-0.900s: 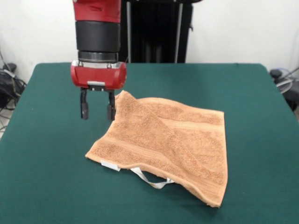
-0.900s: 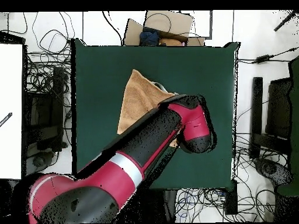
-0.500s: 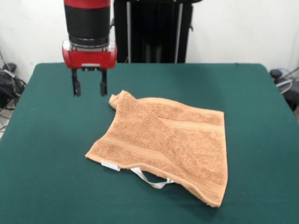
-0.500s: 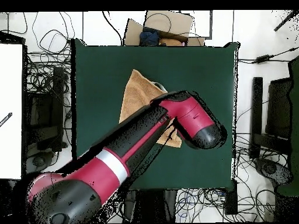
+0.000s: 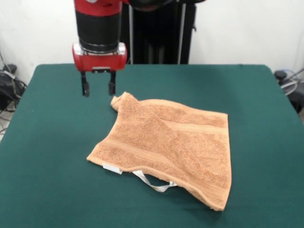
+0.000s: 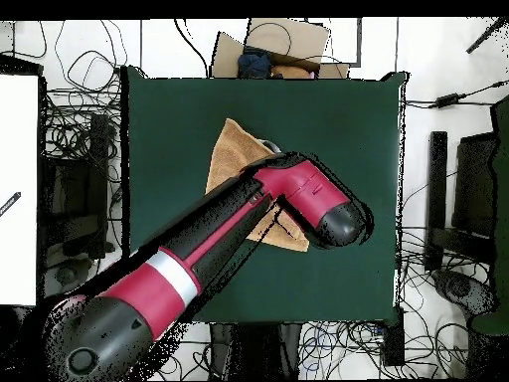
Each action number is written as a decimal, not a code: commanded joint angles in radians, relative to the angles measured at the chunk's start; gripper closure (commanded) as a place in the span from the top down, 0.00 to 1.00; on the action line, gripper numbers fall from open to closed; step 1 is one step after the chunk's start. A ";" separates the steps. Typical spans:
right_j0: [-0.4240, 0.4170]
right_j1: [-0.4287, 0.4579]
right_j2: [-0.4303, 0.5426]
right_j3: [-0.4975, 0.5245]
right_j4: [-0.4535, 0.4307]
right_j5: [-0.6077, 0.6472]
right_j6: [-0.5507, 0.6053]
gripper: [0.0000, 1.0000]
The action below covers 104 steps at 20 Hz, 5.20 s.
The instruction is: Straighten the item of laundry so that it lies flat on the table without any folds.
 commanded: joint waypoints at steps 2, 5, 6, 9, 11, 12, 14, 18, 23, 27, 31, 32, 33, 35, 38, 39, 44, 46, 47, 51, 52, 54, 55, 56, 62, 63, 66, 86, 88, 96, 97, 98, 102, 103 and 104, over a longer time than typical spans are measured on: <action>0.038 0.101 0.081 -0.077 0.091 0.054 0.355 1.00; 0.050 0.122 0.086 -0.082 0.120 0.084 0.360 1.00; 0.054 0.129 0.088 -0.083 0.131 0.095 0.363 1.00; 0.068 0.155 0.090 -0.100 0.160 0.124 0.384 1.00; 0.078 0.170 0.089 -0.109 0.179 0.143 0.399 1.00; 0.083 0.173 0.088 -0.108 0.187 0.149 0.404 1.00; 0.090 0.186 0.083 -0.117 0.199 0.161 0.420 1.00; 0.095 0.209 0.083 -0.132 0.223 0.198 0.425 1.00; 0.103 0.290 0.052 -0.168 0.252 0.319 0.435 1.00; 0.106 0.367 0.020 -0.196 0.265 0.422 0.430 1.00; 0.110 0.548 -0.129 -0.264 0.293 0.561 0.552 1.00; 0.107 0.593 -0.167 -0.284 0.301 0.586 0.585 1.00; 0.102 0.636 -0.213 -0.299 0.313 0.606 0.617 1.00; 0.083 0.685 -0.281 -0.319 0.339 0.631 0.642 1.00; 0.055 0.721 -0.335 -0.337 0.390 0.671 0.620 1.00; 0.047 0.724 -0.342 -0.342 0.406 0.679 0.611 1.00; 0.020 0.740 -0.375 -0.360 0.468 0.714 0.581 1.00; 0.014 0.740 -0.378 -0.365 0.489 0.717 0.566 1.00; 0.012 0.735 -0.373 -0.367 0.501 0.720 0.551 1.00; -0.007 0.636 -0.236 -0.373 0.548 0.708 0.374 1.00; -0.021 0.568 -0.142 -0.368 0.575 0.714 0.247 1.00; -0.090 0.388 0.088 -0.343 0.670 0.708 -0.147 1.00; -0.131 0.321 0.156 -0.308 0.745 0.646 -0.318 1.00; -0.132 0.314 0.153 -0.278 0.736 0.557 -0.290 1.00; -0.121 0.342 0.096 -0.306 0.516 0.201 0.063 1.00; -0.125 0.336 0.104 -0.305 0.512 0.181 0.069 1.00; -0.135 0.316 0.126 -0.299 0.512 0.147 0.063 1.00; -0.142 0.250 0.179 -0.252 0.516 0.268 -0.116 1.00; -0.142 0.256 0.190 -0.248 0.552 0.368 -0.228 1.00; -0.153 0.280 0.224 -0.274 0.576 0.547 -0.390 1.00; -0.158 0.277 0.232 -0.274 0.584 0.556 -0.407 1.00; -0.161 0.274 0.237 -0.273 0.589 0.562 -0.422 1.00; -0.167 0.268 0.244 -0.270 0.606 0.568 -0.448 1.00; -0.169 0.269 0.245 -0.271 0.613 0.574 -0.459 1.00; -0.172 0.270 0.245 -0.273 0.619 0.580 -0.470 1.00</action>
